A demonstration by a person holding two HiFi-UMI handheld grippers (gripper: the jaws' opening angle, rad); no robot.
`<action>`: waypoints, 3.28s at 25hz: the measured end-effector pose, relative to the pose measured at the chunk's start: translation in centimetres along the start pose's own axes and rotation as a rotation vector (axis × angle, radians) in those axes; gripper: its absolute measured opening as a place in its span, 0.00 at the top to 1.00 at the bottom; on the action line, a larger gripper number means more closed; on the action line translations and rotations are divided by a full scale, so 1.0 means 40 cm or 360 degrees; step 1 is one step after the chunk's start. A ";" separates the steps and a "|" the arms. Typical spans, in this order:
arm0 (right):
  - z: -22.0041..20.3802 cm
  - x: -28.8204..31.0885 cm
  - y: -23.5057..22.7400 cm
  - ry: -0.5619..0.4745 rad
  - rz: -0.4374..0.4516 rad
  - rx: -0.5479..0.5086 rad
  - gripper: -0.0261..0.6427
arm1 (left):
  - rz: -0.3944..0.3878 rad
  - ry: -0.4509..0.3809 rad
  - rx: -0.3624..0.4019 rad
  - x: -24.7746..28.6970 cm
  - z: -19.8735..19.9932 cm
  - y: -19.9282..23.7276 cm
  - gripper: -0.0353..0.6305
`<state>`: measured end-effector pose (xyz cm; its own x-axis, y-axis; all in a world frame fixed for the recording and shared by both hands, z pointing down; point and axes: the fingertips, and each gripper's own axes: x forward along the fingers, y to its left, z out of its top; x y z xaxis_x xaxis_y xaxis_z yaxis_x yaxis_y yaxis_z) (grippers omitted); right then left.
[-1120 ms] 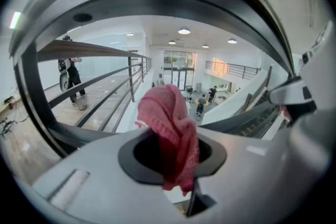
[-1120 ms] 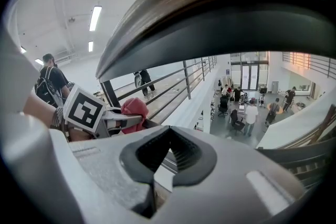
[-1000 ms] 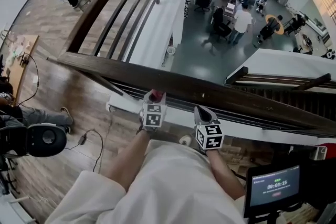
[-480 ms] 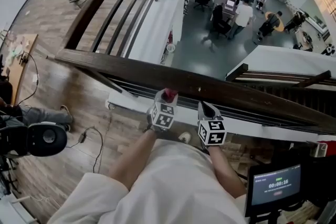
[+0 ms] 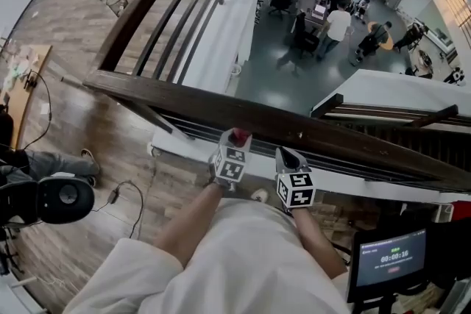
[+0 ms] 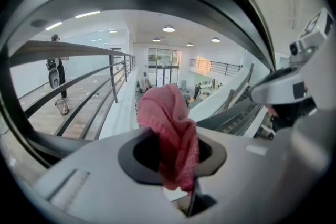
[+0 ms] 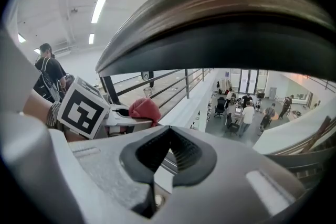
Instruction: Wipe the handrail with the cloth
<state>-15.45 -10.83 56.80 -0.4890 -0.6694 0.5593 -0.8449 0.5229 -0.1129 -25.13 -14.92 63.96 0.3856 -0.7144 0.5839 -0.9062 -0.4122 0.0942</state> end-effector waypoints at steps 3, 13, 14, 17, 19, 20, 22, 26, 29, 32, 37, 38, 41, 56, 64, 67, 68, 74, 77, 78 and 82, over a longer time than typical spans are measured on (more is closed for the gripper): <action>0.007 0.005 0.016 0.0005 0.0009 -0.0025 0.96 | 0.0001 0.0004 -0.0027 -0.001 -0.001 0.014 0.80; 0.016 0.062 0.030 -0.0017 -0.0069 0.0037 0.96 | 0.0038 -0.0025 -0.0114 -0.034 -0.026 0.126 0.80; 0.019 0.064 0.025 -0.0020 -0.0086 0.0059 0.96 | 0.0053 -0.0024 -0.0120 -0.043 -0.024 0.141 0.80; 0.016 0.085 0.033 -0.0023 -0.0115 0.0107 0.96 | 0.0105 -0.0024 -0.0158 -0.063 -0.043 0.204 0.80; 0.015 0.100 0.046 -0.0032 -0.0118 0.0117 0.96 | 0.0140 -0.0034 -0.0173 -0.075 -0.056 0.247 0.80; 0.018 0.105 0.050 -0.0038 -0.0115 0.0116 0.96 | 0.0159 -0.0043 -0.0174 -0.080 -0.059 0.266 0.80; 0.031 0.112 0.059 -0.0050 -0.0103 0.0102 0.96 | 0.0199 -0.0060 -0.0166 -0.095 -0.053 0.303 0.80; 0.053 0.118 0.072 -0.0052 -0.0081 0.0054 0.96 | 0.0266 -0.0014 -0.0178 -0.138 -0.056 0.384 0.79; 0.053 0.105 0.068 -0.0040 -0.0094 0.0028 0.96 | 0.0327 -0.0014 -0.0166 -0.172 -0.051 0.454 0.79; 0.042 0.095 0.051 -0.0018 -0.0112 0.0013 0.96 | 0.0373 -0.0019 -0.0137 -0.191 -0.052 0.510 0.79; 0.018 0.063 -0.012 -0.0006 -0.0172 0.0009 0.96 | 0.0456 -0.0028 -0.0183 -0.222 -0.072 0.578 0.79; 0.018 0.057 -0.024 -0.0007 -0.0188 0.0011 0.96 | 0.0468 -0.0024 -0.0181 -0.229 -0.075 0.593 0.79; 0.019 0.039 -0.064 -0.0014 -0.0238 0.0028 0.96 | 0.0467 -0.0005 -0.0188 -0.243 -0.081 0.620 0.79; 0.000 -0.004 -0.149 -0.0079 -0.0238 0.0098 0.96 | 0.0470 0.0037 -0.0255 -0.196 -0.090 0.472 0.81; 0.000 -0.005 -0.140 -0.0077 -0.0157 0.0079 0.96 | 0.0344 0.0079 -0.0269 -0.158 -0.066 0.331 0.81; -0.013 -0.018 -0.151 -0.0062 -0.0151 0.0095 0.96 | 0.0283 0.0120 -0.0266 -0.144 -0.066 0.269 0.81; -0.019 -0.024 -0.156 -0.0056 -0.0153 0.0103 0.96 | 0.0275 0.0136 -0.0264 -0.138 -0.071 0.252 0.81; -0.044 -0.066 -0.193 -0.0050 -0.0166 0.0112 0.96 | 0.0282 0.0136 -0.0258 -0.117 -0.078 0.196 0.81; -0.058 -0.088 -0.216 -0.0048 -0.0182 0.0124 0.96 | 0.0313 0.0118 -0.0302 -0.112 -0.081 0.197 0.81; -0.064 -0.094 -0.221 -0.0048 -0.0186 0.0133 0.96 | 0.0327 0.0100 -0.0309 -0.111 -0.084 0.204 0.81; -0.082 -0.108 -0.229 -0.0047 -0.0193 0.0154 0.96 | 0.0374 0.0038 -0.0332 -0.113 -0.078 0.223 0.80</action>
<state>-4.86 -11.00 58.11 -0.3870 -0.7405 0.5494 -0.9144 0.3848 -0.1255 -35.50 -13.62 64.67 0.1593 -0.7618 0.6279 -0.9870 -0.1108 0.1161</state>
